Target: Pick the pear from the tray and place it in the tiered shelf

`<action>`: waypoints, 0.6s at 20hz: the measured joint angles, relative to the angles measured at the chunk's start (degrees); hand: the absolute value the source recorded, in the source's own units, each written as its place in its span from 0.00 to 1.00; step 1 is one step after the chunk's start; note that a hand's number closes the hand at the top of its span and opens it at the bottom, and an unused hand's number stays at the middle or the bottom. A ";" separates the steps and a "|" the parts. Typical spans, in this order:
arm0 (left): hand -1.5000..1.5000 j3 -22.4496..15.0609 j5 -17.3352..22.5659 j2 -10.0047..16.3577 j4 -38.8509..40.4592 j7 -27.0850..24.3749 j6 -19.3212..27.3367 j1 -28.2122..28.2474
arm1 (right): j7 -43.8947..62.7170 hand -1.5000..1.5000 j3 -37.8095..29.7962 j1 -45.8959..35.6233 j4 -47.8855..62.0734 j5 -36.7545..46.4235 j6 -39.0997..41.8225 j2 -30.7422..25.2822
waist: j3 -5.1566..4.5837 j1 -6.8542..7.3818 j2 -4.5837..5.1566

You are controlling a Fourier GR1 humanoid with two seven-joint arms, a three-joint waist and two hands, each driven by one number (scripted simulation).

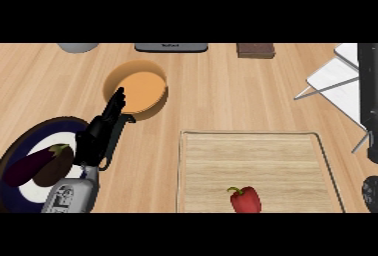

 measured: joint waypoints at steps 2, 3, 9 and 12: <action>0.50 -0.71 -0.36 -0.57 -0.31 -0.72 0.24 1.18 | -0.88 1.00 -0.97 0.69 -0.74 -1.56 -3.66 -0.43 | 0.03 0.06 0.00; 0.50 -0.52 -0.34 -0.57 -0.14 -0.32 0.33 0.70 | -1.62 1.00 -1.42 1.22 -1.87 -2.71 -6.21 -0.35 | 0.05 -0.11 0.00; 0.50 0.44 0.19 0.26 0.06 0.10 -0.32 -0.19 | -3.67 1.00 -3.86 3.52 -3.12 -8.70 -15.99 -1.72 | 0.02 -0.17 -0.03; 0.50 0.46 0.37 0.44 -0.37 0.22 -0.77 0.00 | -4.53 1.00 -4.52 4.62 -1.58 -10.79 -19.56 -3.20 | 0.01 -0.08 -0.04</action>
